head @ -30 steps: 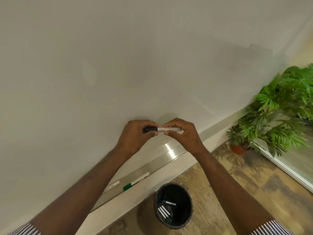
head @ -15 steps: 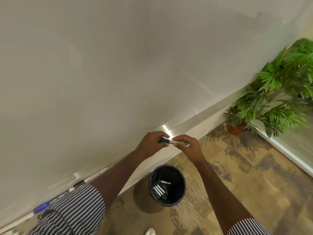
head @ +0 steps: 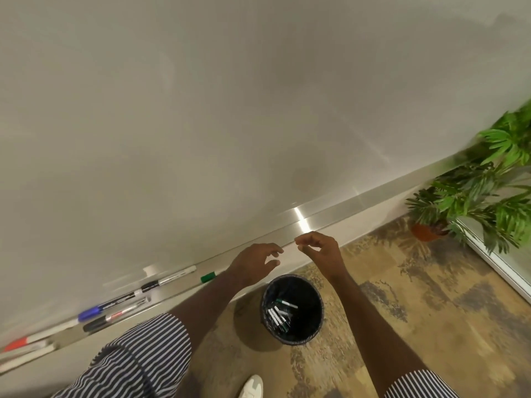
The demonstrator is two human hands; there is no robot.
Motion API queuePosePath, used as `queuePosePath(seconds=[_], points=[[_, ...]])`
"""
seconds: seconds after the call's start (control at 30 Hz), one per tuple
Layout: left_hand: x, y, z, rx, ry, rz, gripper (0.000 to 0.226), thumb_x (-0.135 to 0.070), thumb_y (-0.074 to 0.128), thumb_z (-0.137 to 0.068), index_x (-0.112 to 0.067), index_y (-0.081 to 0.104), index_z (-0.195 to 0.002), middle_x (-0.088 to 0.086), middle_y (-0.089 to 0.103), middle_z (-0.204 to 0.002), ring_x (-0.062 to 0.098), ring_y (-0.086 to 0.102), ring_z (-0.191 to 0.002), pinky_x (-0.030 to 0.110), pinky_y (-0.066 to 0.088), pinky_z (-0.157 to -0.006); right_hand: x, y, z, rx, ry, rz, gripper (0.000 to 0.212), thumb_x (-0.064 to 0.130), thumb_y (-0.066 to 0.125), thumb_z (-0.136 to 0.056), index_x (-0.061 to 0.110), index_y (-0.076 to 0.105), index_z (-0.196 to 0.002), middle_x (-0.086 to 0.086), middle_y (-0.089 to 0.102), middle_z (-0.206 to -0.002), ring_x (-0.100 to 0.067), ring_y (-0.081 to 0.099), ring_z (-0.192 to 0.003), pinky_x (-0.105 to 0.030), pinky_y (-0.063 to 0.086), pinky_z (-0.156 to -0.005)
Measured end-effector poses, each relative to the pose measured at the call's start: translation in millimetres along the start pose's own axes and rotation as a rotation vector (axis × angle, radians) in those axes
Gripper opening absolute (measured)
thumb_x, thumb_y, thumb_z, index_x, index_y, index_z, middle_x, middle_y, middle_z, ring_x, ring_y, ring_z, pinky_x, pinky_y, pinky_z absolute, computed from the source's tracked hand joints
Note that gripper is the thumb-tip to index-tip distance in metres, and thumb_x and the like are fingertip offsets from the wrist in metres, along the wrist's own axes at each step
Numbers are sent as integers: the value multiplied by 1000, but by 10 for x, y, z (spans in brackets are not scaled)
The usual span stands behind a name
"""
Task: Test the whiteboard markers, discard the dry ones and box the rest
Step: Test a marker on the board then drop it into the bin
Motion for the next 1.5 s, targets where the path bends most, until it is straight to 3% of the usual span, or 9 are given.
queuePosePath(seconds=[0.13,0.27,0.4,0.57,0.77,1.07,1.17,1.33,1.5], points=[[274,-66,187,-69,-33,-84,34,-33,58,-100,-31,60,-134,-12,61,-137,12,51,-127,29,40,-107,164,401,-72,100,-63,14,20,6,76,-88,25,78,-94,12,77,-94,-12,73,-92,-34,58,-88],[459,-165,427,-162,-29,-139,37,-29,59,-100,-29,58,-137,-10,59,-140,13,50,-129,25,37,-105,282,841,-106,206,-120,29,21,6,77,-87,25,78,-95,12,77,-94,-10,71,-91,-25,55,-85],[589,-268,658,-250,-40,-206,37,-24,62,-97,-23,61,-134,-5,61,-138,17,52,-129,27,39,-105,228,1325,-73,380,-129,108,20,10,77,-86,23,77,-100,13,75,-99,-11,69,-96,-29,55,-89],[886,-306,868,-242,-177,-330,38,-21,59,-97,-18,60,-135,4,63,-135,25,53,-127,35,45,-104,238,1737,27,495,-211,356,33,14,73,-85,30,73,-114,17,69,-115,-8,56,-110,-26,44,-97],[1149,-308,1032,-160,-268,-440,37,-14,56,-93,-14,59,-130,9,62,-127,31,52,-120,41,49,-93,226,1966,91,496,-251,475,37,1,67,-84,25,74,-111,7,70,-113,-17,56,-107,-36,49,-92],[1170,-345,1068,-168,-222,-545,36,-5,62,-91,-13,60,-126,10,65,-119,30,54,-114,42,51,-86,280,2139,95,485,-250,568,33,0,65,-87,25,73,-106,7,72,-105,-20,56,-100,-35,46,-83],[1242,-407,1126,-216,-246,-472,32,-14,64,-94,-15,62,-126,10,65,-119,29,56,-113,41,51,-89,336,2170,120,504,-267,561,28,6,68,-89,28,73,-106,9,73,-103,-19,59,-96,-36,48,-83],[1475,-640,1472,-373,-330,-73,19,-23,65,-96,-19,72,-113,6,69,-107,24,63,-97,35,53,-83,538,2153,236,516,-223,311,22,11,76,-86,28,74,-100,15,73,-95,-13,66,-88,-34,51,-78],[1686,-731,2162,-447,-325,245,16,-27,73,-92,-21,75,-106,-6,73,-103,10,64,-84,26,56,-75,874,2288,565,575,-170,107,28,9,79,-85,36,75,-92,20,74,-92,-3,68,-87,-15,49,-72]])
Point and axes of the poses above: each hand's wrist, its own z-axis away from the middle knuckle, its own y-axis out of the palm, x = y × z, the point moved 8 cm from there along -z, towards the middle knuckle
